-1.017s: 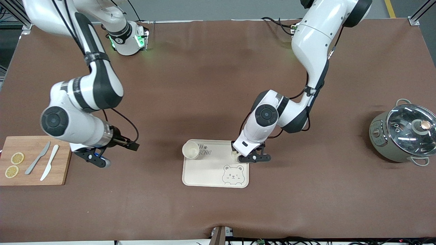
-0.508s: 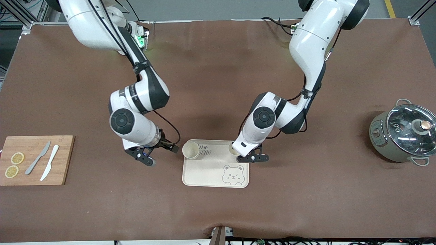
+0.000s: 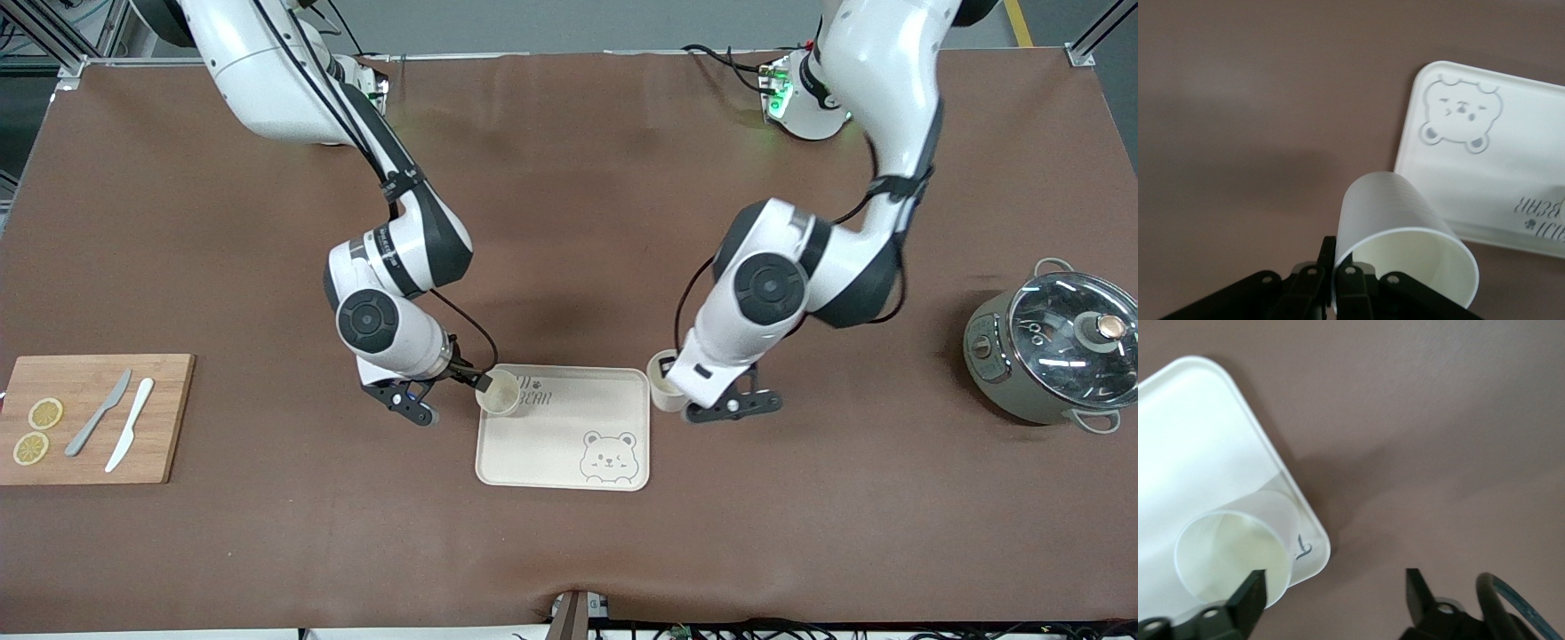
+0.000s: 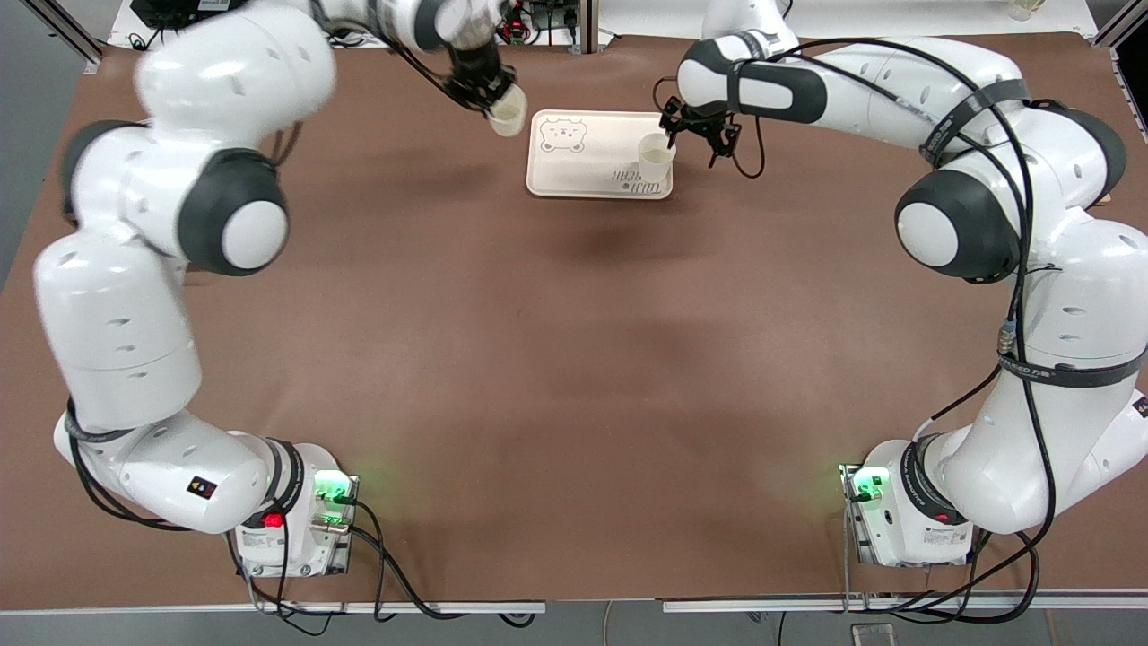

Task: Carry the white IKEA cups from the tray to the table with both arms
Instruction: 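Grasp and lift the cups with both grippers off the white tray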

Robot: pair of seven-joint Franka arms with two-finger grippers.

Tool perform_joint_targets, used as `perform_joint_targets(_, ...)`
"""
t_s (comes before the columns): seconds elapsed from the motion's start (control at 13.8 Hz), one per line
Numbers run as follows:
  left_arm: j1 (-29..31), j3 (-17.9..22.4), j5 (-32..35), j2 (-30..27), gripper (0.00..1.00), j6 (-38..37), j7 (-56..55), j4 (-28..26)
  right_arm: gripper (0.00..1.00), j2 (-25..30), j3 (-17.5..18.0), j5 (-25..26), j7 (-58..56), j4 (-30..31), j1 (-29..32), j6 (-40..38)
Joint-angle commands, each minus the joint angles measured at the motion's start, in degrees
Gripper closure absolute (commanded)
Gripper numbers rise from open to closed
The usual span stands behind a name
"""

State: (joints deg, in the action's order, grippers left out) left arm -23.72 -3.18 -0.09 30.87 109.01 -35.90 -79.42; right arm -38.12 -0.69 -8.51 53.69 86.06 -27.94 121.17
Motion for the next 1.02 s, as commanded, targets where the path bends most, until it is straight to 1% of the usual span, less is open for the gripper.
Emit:
perform_joint_targets(0.0, 3.6, 0.1, -0.4, -10.3, 1.0, -2.1, 0.1, -10.4, 0.31, -1.5, -0.5, -2.0, 1.3, -1.3, -1.0, 1.3)
perform_joint_targets(0.15, 6.1, 0.1, -0.2, -15.6, 1.0, -2.0, 1.1, -17.6, 0.45, -2.2, -0.5, -2.1, 1.4, -1.3, -1.1, 3.2)
perform_joint_targets(0.22, 6.7, 0.1, 0.1, -17.2, 1.0, -2.1, 2.2, -20.0, 0.52, -2.3, -0.5, -2.1, 1.4, -1.3, -1.2, 3.7)
perform_joint_targets(0.29, 7.5, 0.2, 0.3, -19.0, 1.0, -2.0, 3.5, -23.0, 0.62, -2.6, -0.5, -2.0, 1.4, -1.3, -1.3, 3.9)
perform_joint_targets(0.36, 9.2, 0.1, 1.2, -20.4, 1.0, -2.1, 4.7, -25.3, 0.69, -2.7, -0.5, -2.0, 1.4, -1.3, -1.3, 4.3)
perform_joint_targets(0.44, 10.1, 0.0, 2.9, -21.2, 1.0, -2.1, 5.8, -27.5, 0.72, -3.0, -0.5, -1.9, 1.5, -1.3, -1.3, 5.2)
perform_joint_targets(0.58, 10.9, 0.0, 5.0, -22.1, 1.0, -2.1, 6.9, -30.9, 0.94, -3.2, -0.5, -2.0, 2.7, -1.3, -1.3, 5.5)
perform_joint_targets(0.65, 12.2, -0.1, 5.6, -22.3, 1.0, -1.5, 7.5, -32.2, 1.0, -3.2, -0.5, -2.0, 2.8, -1.4, -1.4, 5.5)
perform_joint_targets(0.87, 13.3, -0.2, 5.9, -23.0, 1.0, 1.9, 8.8, -36.0, 1.0, -2.9, -0.4, -2.2, 2.9, -3.2, -1.3, 4.9)
perform_joint_targets(0.94, 15.3, -0.3, 5.9, -23.2, 1.0, 4.2, 9.4, -37.6, 1.0, -2.7, -0.3, -2.6, 4.2, -4.5, -1.2, 4.4)
